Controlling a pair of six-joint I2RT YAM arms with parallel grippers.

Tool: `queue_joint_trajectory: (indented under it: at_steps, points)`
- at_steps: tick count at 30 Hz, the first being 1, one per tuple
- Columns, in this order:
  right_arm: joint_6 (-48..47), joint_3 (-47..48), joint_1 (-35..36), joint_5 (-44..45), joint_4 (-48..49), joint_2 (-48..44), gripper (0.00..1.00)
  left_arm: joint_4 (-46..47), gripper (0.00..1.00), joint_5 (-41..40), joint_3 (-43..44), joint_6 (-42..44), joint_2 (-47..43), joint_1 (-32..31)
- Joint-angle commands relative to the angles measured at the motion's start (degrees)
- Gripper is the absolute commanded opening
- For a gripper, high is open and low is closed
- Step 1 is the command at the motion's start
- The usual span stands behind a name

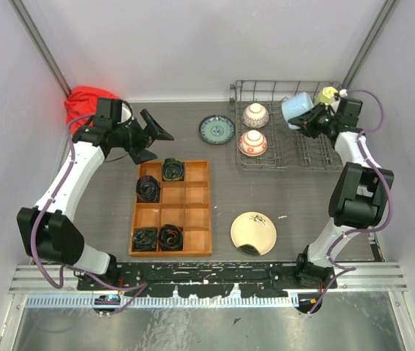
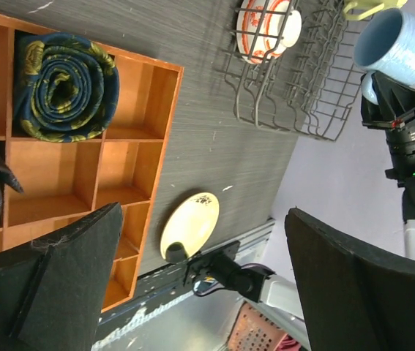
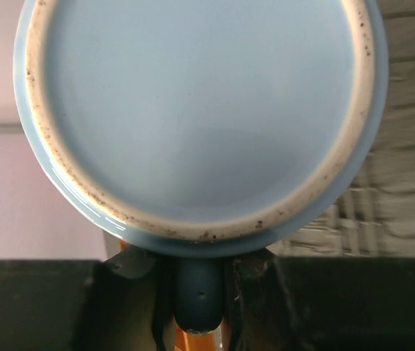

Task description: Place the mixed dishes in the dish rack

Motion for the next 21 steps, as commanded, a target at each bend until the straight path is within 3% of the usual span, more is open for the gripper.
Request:
queue_joint_trajectory:
  at_steps: [1,11,21]
  points:
    - [-8.38,5.12,-4.33,4.64,-1.82,-5.96,0.01,-3.16,0.99,-0.64,-1.46,5.86,-2.55,0.41]
    - [-24.54,13.1,-7.53,20.41,-14.17,-2.31,0.01,-1.67,0.99,2.32,-2.35,7.16,-0.36,2.21]
    - [-28.18,15.55,-7.55,31.7,-15.04,2.26,0.01,-1.82,0.99,2.85,-0.32,7.45,3.51,2.72]
